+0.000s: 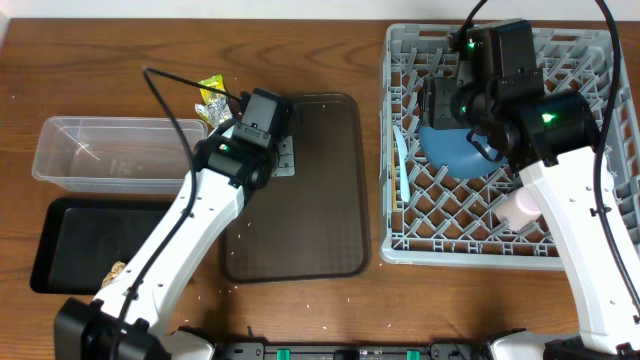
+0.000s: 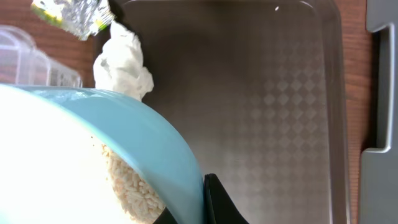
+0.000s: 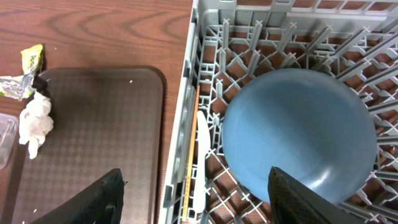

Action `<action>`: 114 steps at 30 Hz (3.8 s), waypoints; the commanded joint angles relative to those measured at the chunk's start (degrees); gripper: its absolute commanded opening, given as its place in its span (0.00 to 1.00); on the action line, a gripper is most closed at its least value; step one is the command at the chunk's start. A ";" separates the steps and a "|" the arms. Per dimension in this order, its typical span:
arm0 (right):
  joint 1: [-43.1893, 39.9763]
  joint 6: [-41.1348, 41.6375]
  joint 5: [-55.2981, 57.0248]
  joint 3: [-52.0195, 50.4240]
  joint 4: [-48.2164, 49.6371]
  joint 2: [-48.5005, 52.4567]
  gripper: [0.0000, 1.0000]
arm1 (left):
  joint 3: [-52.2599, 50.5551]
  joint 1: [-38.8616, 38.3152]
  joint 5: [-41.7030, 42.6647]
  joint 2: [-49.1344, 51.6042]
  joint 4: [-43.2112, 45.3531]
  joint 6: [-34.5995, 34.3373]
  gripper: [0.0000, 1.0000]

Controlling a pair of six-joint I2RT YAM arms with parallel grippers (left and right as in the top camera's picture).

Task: Sort waste into correct bins and load items into the dishwasher rack
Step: 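Lift the bowl and carry it left over the black tray, then tip the bowl with the left gripper to pour rice onto the black tray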

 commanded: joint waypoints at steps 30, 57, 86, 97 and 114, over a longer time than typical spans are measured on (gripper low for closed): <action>-0.35 -0.13 0.02 0.11 0.11 0.11 0.69 | -16.79 68.94 48.46 -16.59 5.44 1.55 0.06; -0.33 -0.11 0.00 0.11 0.55 0.11 0.69 | -33.79 91.95 72.74 -9.88 38.25 4.92 0.07; -0.33 0.33 -0.44 0.11 1.40 0.11 0.70 | -35.08 94.62 80.35 -9.33 41.31 -4.42 0.06; -0.33 0.33 -0.48 0.11 1.40 0.11 0.70 | -35.34 94.05 77.57 -9.18 44.87 -2.97 0.06; -0.33 0.33 -0.48 0.11 1.25 0.11 0.70 | -35.63 91.49 71.91 -9.18 38.36 -5.60 0.06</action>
